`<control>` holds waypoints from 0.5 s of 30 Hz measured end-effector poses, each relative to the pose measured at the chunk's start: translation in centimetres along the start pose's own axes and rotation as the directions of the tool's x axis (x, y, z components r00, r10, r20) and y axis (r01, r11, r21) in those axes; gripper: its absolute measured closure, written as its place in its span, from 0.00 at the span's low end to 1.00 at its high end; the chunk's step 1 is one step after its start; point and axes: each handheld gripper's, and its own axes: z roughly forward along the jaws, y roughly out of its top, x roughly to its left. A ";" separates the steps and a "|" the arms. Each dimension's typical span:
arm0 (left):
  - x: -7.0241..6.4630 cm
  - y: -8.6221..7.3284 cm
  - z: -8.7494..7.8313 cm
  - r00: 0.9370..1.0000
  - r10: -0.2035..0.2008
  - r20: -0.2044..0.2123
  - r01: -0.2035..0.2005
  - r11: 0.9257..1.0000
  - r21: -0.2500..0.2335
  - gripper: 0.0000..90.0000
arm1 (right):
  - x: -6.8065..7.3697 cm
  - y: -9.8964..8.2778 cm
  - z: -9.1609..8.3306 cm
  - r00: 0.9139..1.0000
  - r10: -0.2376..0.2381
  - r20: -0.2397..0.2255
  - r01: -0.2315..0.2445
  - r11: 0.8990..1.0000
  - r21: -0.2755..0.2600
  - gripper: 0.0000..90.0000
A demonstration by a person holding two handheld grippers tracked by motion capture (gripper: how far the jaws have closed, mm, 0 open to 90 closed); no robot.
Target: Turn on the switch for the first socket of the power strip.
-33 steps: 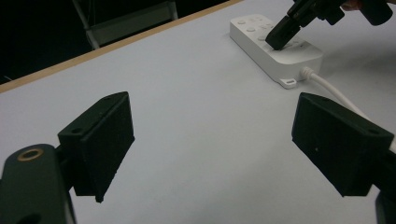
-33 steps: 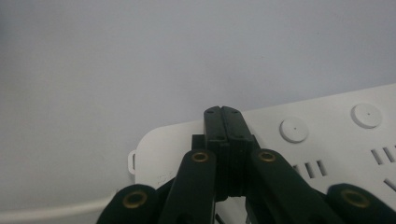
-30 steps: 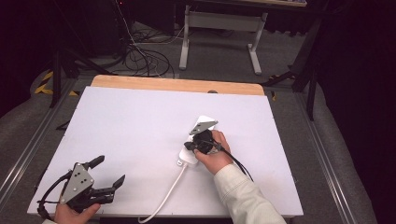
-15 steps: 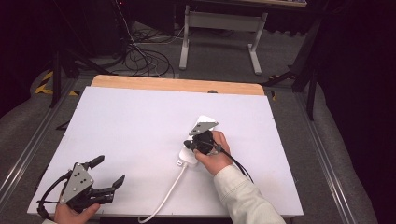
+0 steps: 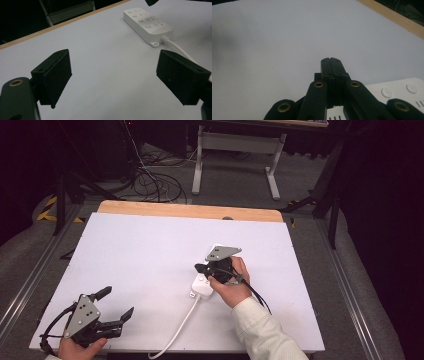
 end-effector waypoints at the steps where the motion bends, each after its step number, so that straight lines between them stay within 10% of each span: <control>1: 0.0 0.0 0.0 1.000 -0.002 0.000 0.002 1.000 0.000 0.15 | 0.1 0.2 -0.2 1.000 0.001 0.003 -0.001 1.000 -0.010 1.00; 15: 0.0 0.0 0.0 1.000 0.003 0.001 -0.003 1.000 0.002 0.15 | 0.6 1.5 -2.2 1.000 -0.022 -0.007 0.021 0.996 -0.091 1.00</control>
